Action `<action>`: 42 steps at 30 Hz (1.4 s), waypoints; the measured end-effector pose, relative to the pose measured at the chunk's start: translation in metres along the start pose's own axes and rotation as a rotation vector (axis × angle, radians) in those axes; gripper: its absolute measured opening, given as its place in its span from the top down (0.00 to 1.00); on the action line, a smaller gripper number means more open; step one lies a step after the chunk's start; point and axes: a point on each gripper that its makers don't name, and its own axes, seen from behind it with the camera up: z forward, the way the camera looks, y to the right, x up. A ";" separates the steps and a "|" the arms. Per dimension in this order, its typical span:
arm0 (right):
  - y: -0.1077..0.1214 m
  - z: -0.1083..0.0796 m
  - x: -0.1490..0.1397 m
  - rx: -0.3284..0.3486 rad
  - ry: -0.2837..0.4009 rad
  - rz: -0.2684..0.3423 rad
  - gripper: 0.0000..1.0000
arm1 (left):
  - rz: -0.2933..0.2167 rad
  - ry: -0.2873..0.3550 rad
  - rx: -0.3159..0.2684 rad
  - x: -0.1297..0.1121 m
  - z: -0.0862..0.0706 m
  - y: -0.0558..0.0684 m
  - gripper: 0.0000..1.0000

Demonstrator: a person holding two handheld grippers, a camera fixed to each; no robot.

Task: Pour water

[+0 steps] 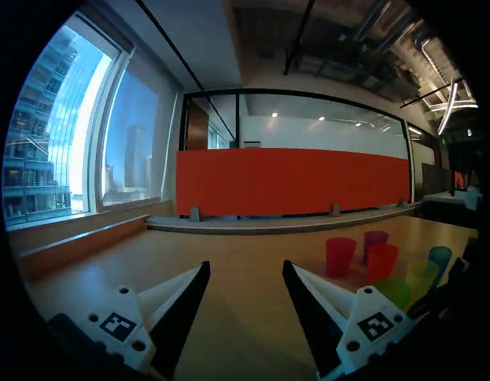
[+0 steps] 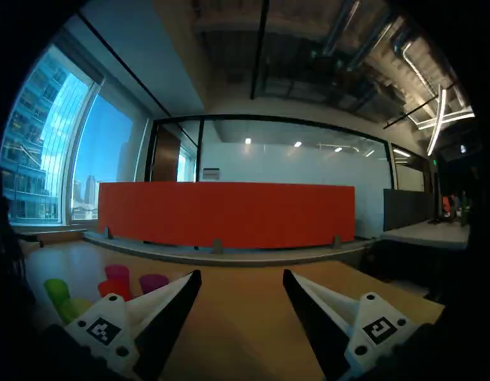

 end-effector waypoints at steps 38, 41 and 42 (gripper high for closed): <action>-0.007 0.013 -0.054 0.000 -0.078 0.018 0.00 | 0.000 0.000 0.000 -0.002 0.000 0.001 0.16; -0.007 0.013 -0.055 -0.003 -0.084 0.014 0.00 | -0.001 0.000 0.000 -0.002 0.000 0.002 0.16; -0.007 0.013 -0.055 -0.003 -0.085 0.014 0.00 | -0.001 0.000 0.000 -0.002 0.000 0.002 0.16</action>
